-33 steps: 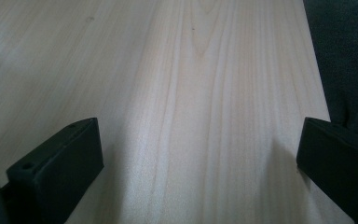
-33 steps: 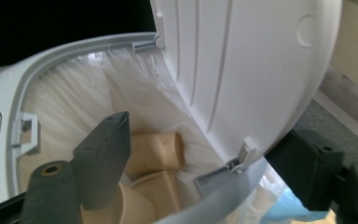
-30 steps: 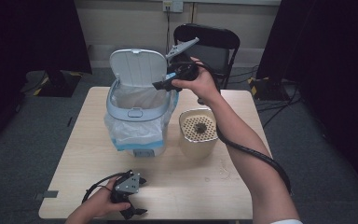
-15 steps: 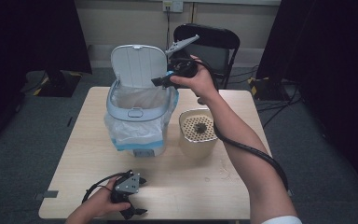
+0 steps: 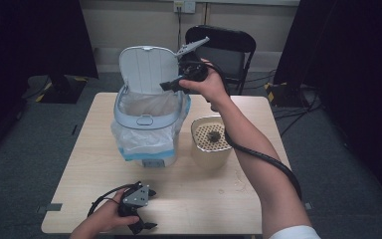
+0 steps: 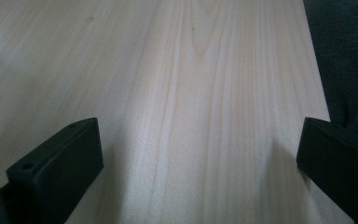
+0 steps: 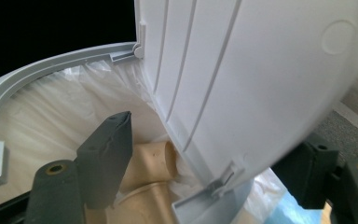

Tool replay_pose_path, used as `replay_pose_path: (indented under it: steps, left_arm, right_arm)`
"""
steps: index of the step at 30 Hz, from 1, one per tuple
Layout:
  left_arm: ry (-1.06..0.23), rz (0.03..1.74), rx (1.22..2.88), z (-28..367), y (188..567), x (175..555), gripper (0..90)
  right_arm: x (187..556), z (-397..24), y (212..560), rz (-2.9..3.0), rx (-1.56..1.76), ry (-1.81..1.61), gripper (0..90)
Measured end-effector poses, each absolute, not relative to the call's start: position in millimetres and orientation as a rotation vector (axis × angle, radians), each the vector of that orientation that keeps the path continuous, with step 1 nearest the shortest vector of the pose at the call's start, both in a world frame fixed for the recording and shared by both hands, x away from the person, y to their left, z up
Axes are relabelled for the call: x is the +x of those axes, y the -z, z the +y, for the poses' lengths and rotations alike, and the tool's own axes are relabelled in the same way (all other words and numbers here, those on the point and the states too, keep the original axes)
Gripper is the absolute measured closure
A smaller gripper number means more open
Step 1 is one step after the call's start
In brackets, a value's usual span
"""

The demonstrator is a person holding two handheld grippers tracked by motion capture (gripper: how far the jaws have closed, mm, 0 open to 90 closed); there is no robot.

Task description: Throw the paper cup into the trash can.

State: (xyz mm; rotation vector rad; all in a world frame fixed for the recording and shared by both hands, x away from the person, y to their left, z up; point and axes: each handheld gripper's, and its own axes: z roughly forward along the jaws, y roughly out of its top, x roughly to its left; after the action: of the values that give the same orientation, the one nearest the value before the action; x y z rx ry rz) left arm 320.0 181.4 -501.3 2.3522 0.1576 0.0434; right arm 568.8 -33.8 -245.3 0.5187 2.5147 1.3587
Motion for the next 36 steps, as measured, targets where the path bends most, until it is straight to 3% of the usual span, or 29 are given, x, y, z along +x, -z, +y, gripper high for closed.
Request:
replay_pose_path:
  steps: [10,22,36]
  left_arm:
    - [-0.042,0.157,2.346,181.3,501.8,320.0,0.0]
    - [-0.041,0.156,2.346,181.3,502.0,320.1,0.0]
    - [-0.041,0.155,2.348,181.4,501.9,320.1,0.0]
  right_arm:
    - [561.0,-33.9,230.6,2.508,0.484,-1.431,28.5]
    - [532.9,-30.9,231.3,2.52,0.385,-1.375,20.9]
    - [523.0,-27.5,230.4,2.556,0.354,-1.386,20.9]
